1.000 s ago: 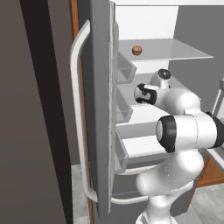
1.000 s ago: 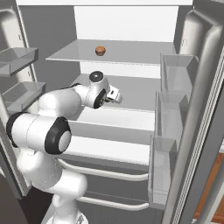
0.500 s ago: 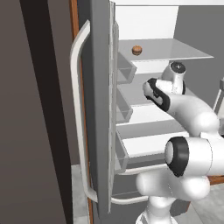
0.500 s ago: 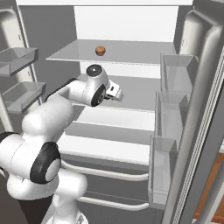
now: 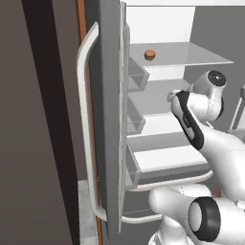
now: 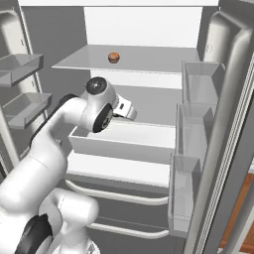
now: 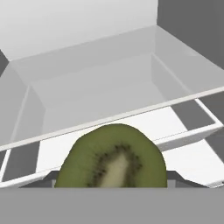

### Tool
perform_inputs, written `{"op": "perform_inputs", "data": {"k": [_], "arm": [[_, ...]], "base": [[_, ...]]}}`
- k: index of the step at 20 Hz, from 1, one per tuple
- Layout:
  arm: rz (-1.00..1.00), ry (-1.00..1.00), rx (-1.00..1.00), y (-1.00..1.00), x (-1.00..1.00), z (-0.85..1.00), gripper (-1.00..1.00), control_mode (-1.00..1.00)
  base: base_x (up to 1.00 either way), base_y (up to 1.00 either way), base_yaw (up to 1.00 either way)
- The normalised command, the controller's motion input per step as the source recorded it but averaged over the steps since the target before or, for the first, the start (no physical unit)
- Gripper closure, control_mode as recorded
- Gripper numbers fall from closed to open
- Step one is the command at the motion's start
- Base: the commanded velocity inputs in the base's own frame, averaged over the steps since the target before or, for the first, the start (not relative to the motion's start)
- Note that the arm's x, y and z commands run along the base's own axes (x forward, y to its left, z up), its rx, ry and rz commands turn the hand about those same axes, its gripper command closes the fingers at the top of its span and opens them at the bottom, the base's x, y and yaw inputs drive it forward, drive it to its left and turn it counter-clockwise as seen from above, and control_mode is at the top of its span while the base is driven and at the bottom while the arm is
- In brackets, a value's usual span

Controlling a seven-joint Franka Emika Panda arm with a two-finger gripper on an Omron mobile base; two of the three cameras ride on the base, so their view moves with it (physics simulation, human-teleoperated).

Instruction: Pick the tangerine and kiwi from the fridge and place them inside the tupperware on the counter.

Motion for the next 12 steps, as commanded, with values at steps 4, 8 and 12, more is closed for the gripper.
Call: {"op": "perform_inputs", "data": {"k": [4,8,12], "arm": [[0.01,-0.05,0.0,0.0,-0.83,0.45,1.0,-1.0],[0.05,0.0,0.0,0.0,-0.75,0.45,1.0,-1.0],[0.08,0.0,-0.01,0.0,-0.63,0.47,1.0,-1.0]], "base": [[0.0,0.0,0.0],[0.0,0.0,0.0],[0.0,0.0,0.0]]}}
